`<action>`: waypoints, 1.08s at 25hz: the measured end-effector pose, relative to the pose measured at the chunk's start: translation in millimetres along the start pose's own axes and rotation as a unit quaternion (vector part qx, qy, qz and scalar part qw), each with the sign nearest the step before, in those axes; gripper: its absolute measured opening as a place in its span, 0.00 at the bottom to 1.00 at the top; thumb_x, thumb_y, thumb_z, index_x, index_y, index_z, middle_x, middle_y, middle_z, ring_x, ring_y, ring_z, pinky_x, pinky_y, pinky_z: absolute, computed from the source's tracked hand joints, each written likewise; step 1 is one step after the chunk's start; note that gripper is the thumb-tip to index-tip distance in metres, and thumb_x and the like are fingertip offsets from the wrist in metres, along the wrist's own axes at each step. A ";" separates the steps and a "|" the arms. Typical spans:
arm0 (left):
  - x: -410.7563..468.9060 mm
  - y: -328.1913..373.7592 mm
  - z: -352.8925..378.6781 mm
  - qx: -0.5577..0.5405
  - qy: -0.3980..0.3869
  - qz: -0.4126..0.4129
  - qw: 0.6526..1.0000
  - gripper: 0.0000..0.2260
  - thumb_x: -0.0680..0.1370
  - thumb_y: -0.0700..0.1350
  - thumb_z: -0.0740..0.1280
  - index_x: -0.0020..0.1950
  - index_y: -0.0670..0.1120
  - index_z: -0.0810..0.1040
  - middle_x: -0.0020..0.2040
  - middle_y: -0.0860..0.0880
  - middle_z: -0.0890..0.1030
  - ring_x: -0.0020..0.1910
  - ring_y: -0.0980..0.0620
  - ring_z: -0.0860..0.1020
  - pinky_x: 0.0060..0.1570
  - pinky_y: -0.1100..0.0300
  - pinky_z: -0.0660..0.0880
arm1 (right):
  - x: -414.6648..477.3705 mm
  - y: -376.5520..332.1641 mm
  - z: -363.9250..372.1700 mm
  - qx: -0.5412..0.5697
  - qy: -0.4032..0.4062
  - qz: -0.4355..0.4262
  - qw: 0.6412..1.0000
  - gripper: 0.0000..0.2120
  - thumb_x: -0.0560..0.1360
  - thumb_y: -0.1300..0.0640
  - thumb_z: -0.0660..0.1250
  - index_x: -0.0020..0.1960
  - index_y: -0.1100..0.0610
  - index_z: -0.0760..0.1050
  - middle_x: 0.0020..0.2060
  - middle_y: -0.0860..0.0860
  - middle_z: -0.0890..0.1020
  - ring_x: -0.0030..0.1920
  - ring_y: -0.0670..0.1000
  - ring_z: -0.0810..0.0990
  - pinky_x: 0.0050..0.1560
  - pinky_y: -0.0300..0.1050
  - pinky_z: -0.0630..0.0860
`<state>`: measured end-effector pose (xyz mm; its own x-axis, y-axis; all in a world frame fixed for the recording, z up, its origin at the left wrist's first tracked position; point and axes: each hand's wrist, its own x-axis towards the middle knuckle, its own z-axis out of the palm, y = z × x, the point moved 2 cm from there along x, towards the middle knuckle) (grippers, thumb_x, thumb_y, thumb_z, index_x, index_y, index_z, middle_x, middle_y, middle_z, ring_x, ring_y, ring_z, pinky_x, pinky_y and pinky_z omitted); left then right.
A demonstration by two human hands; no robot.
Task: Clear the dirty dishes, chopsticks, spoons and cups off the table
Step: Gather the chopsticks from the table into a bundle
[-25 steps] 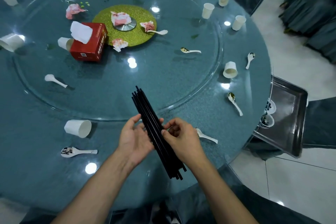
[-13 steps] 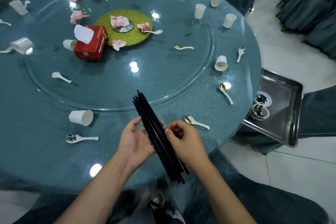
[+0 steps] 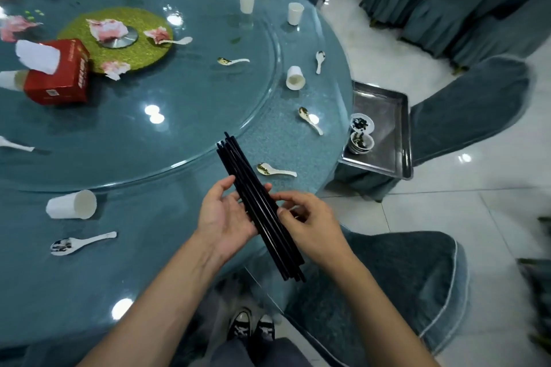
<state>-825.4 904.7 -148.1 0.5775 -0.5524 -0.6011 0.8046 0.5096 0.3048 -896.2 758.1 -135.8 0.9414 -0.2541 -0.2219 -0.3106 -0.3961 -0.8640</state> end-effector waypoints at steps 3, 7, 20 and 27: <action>-2.3 -16.0 12.1 0.001 -0.013 -0.018 1.000 0.22 0.75 0.52 0.65 0.64 0.42 0.72 0.56 0.38 0.81 0.57 0.39 0.79 0.66 0.35 0.71 | -27.8 0.9 -16.7 0.022 0.019 -0.003 1.000 0.13 0.78 0.55 0.69 0.58 0.39 0.81 0.48 0.43 0.83 0.43 0.42 0.83 0.44 0.35 0.77; -5.1 -32.9 30.6 0.024 -0.021 -0.024 0.999 0.20 0.79 0.53 0.62 0.61 0.39 0.75 0.54 0.39 0.83 0.57 0.39 0.79 0.71 0.37 0.67 | -53.8 10.8 -37.7 0.045 0.053 0.012 0.998 0.13 0.78 0.53 0.71 0.58 0.39 0.77 0.50 0.45 0.83 0.46 0.47 0.85 0.50 0.50 0.83; 1.1 -177.3 118.0 0.049 -0.040 0.013 0.998 0.18 0.81 0.53 0.60 0.57 0.38 0.76 0.52 0.39 0.83 0.55 0.39 0.80 0.72 0.38 0.67 | -138.6 93.1 -159.2 0.044 0.048 0.032 0.997 0.22 0.74 0.49 0.75 0.64 0.34 0.72 0.46 0.45 0.81 0.45 0.46 0.83 0.47 0.49 0.84; 14.1 -284.5 178.4 0.021 -0.039 0.026 0.999 0.19 0.80 0.53 0.61 0.61 0.38 0.75 0.54 0.38 0.82 0.58 0.38 0.79 0.71 0.38 0.67 | -177.6 141.7 -271.4 0.057 0.019 0.021 0.998 0.23 0.73 0.53 0.77 0.64 0.38 0.74 0.46 0.45 0.81 0.41 0.40 0.82 0.36 0.34 0.78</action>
<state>-1021.6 634.2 -111.5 0.6263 -0.5761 -0.5252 0.7773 0.5123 0.3651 -1143.1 507.7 -96.2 0.9215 -0.3031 -0.2429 -0.3303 -0.2826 -0.9006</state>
